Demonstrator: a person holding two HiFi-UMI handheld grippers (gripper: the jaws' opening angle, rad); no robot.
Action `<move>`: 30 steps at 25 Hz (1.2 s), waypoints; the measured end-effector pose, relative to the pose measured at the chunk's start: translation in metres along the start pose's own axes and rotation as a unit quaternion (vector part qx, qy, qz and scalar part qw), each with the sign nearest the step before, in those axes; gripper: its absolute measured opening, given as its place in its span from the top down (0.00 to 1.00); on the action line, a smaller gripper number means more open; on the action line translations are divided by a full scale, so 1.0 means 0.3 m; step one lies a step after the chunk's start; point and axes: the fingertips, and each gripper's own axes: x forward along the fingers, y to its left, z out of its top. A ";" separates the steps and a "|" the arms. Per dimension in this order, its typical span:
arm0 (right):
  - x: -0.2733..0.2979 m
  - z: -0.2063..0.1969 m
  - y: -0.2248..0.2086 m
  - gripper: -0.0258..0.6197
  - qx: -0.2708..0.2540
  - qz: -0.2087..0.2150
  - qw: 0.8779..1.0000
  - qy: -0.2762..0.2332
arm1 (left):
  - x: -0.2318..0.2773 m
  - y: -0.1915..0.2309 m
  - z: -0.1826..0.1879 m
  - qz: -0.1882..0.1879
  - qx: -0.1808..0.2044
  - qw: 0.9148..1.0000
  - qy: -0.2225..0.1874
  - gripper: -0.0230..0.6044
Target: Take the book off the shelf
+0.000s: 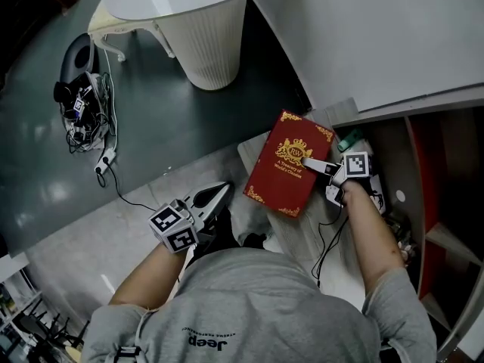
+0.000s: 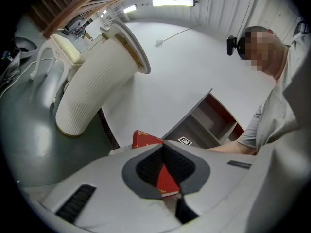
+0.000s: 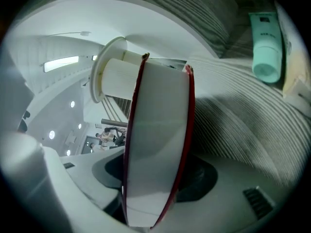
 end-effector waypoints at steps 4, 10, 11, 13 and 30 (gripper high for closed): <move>0.000 0.004 -0.017 0.50 -0.017 -0.024 1.000 -0.003 | 0.005 -0.011 -0.002 -0.005 -0.003 1.000 0.008 0.92; -0.016 0.027 -0.100 0.41 -0.082 -0.158 0.984 -0.026 | 0.008 -0.014 -0.013 -0.008 0.000 1.000 0.024 0.92; -0.017 0.036 -0.103 0.42 -0.108 -0.192 0.975 -0.033 | 0.008 -0.011 -0.020 -0.007 0.004 1.000 0.030 0.92; -0.026 0.058 -0.091 0.40 -0.169 -0.257 0.950 -0.042 | 0.008 -0.010 -0.023 -0.006 0.004 0.999 0.038 0.92; -0.057 0.058 -0.043 0.41 -0.230 -0.334 0.912 -0.064 | 0.023 -0.039 0.078 -0.060 0.011 0.997 0.057 0.92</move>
